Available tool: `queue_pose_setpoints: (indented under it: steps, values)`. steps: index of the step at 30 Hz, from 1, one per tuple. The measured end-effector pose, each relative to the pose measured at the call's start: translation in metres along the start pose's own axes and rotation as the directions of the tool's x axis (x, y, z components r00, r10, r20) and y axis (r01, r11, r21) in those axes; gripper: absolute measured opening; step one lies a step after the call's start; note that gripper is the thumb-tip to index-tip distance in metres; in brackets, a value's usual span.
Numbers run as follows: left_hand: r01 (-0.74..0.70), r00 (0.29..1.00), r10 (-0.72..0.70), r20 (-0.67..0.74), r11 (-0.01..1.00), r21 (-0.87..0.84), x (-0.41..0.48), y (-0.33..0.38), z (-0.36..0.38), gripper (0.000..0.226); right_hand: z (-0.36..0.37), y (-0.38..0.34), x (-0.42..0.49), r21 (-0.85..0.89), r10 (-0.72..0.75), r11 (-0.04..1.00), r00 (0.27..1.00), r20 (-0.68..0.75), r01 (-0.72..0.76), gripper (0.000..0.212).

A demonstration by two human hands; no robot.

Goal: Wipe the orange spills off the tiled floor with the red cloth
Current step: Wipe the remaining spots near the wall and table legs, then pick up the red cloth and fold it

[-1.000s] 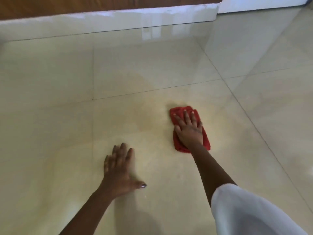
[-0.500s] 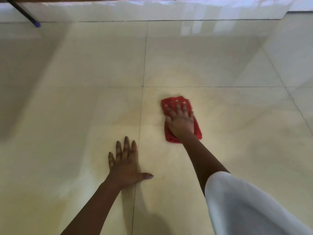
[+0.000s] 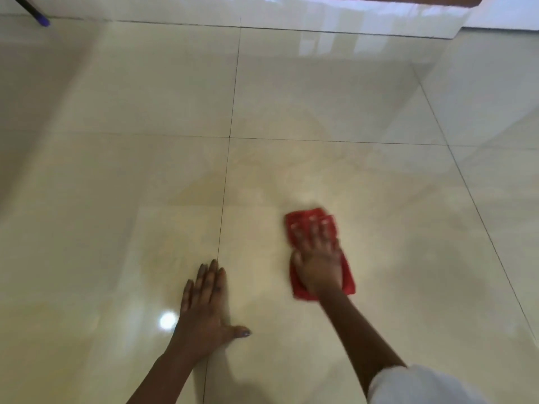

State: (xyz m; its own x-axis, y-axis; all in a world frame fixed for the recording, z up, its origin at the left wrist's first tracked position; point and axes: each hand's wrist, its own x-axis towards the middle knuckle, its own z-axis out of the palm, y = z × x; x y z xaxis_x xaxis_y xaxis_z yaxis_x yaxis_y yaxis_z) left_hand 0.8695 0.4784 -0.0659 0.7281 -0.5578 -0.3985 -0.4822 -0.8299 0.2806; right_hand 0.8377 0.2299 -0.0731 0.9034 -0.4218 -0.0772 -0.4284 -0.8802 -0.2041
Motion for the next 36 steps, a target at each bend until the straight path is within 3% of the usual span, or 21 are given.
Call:
queue_pose_setpoints:
  steps: [2,4,6,8,11,13,16,18,19,20,21,22,23,26,32,34,36]
  values:
    - [-0.002,1.000,0.001,-0.029,1.000,-0.017,-0.004,0.004,0.006,0.124,0.015,-0.016,-0.050,-0.063,-0.337,0.939,0.941,0.040,0.339,0.058]
    - [-0.020,0.999,0.019,-0.043,1.000,-0.023,-0.011,0.003,0.012,0.122,0.017,0.000,-0.088,-0.079,-0.499,0.860,0.863,0.084,0.505,0.058]
    - [-0.052,0.993,0.049,-0.103,0.998,-0.025,-0.016,0.004,0.019,0.118,0.011,0.037,-0.082,-0.040,-0.394,0.918,0.918,0.037,0.395,0.060]
    - [-0.082,0.987,0.078,-0.142,0.996,-0.022,-0.018,0.007,0.021,0.113,-0.001,0.070,-0.060,-0.003,-0.136,0.991,0.990,-0.021,0.136,0.060]
    - [-0.097,0.979,0.096,-0.178,0.995,0.006,-0.016,0.007,0.024,0.105,-0.008,0.078,-0.042,0.012,0.141,0.990,0.990,0.010,-0.141,0.061]
    - [-0.108,0.965,0.104,-0.239,0.994,-0.001,-0.017,0.005,0.025,0.091,-0.003,0.048,-0.046,0.033,0.107,0.994,0.994,-0.008,-0.107,0.059]
    - [-0.112,0.930,0.094,-0.356,0.993,-0.028,-0.022,0.003,0.021,0.059,0.010,-0.019,-0.062,0.074,-0.169,0.984,0.984,0.063,0.164,0.054]
    - [-0.014,0.917,-0.088,-0.389,0.967,-0.253,-0.031,0.007,0.014,0.043,0.012,-0.057,-0.069,0.172,-0.275,0.951,0.956,0.103,0.256,0.052]
    - [0.060,0.905,-0.258,-0.340,0.865,-0.497,-0.031,0.014,0.011,0.035,0.015,-0.067,-0.070,0.244,-0.300,0.933,0.946,0.119,0.265,0.051]
    - [0.123,0.864,-0.450,-0.227,0.625,-0.771,-0.033,0.024,0.002,0.027,0.013,-0.079,-0.070,0.343,-0.325,0.901,0.937,0.127,0.266,0.051]
    - [0.140,0.822,-0.565,-0.072,0.324,-0.936,-0.034,0.032,-0.007,0.024,0.008,-0.088,-0.071,0.465,-0.326,0.855,0.936,0.135,0.231,0.052]
    - [0.129,0.800,-0.598,0.056,0.081,-0.988,-0.032,0.039,-0.017,0.025,-0.002,-0.099,-0.071,0.605,-0.307,0.784,0.934,0.182,0.140,0.050]
    - [0.142,0.809,-0.573,0.131,-0.026,-0.990,-0.030,0.045,-0.025,0.029,-0.011,-0.107,-0.070,0.731,-0.275,0.682,0.934,0.228,0.022,0.046]
    - [0.192,0.845,-0.481,0.234,-0.136,-0.972,-0.027,0.058,-0.055,0.034,-0.041,-0.121,-0.064,0.839,-0.154,0.482,0.919,0.363,-0.251,0.047]
    - [0.166,0.841,-0.484,0.242,-0.195,-0.967,-0.028,0.062,-0.135,0.020,-0.131,-0.137,-0.043,0.883,-0.143,0.346,0.912,0.383,-0.317,0.065]
    - [0.139,0.841,-0.488,0.232,-0.220,-0.966,-0.037,0.063,-0.172,0.023,-0.169,-0.138,-0.034,0.890,-0.072,0.290,0.920,0.386,-0.350,0.062]
    - [0.119,0.865,-0.448,0.226,-0.255,-0.960,-0.048,0.062,-0.206,0.026,-0.208,-0.138,-0.026,0.850,0.006,0.306,0.894,0.449,-0.429,0.052]
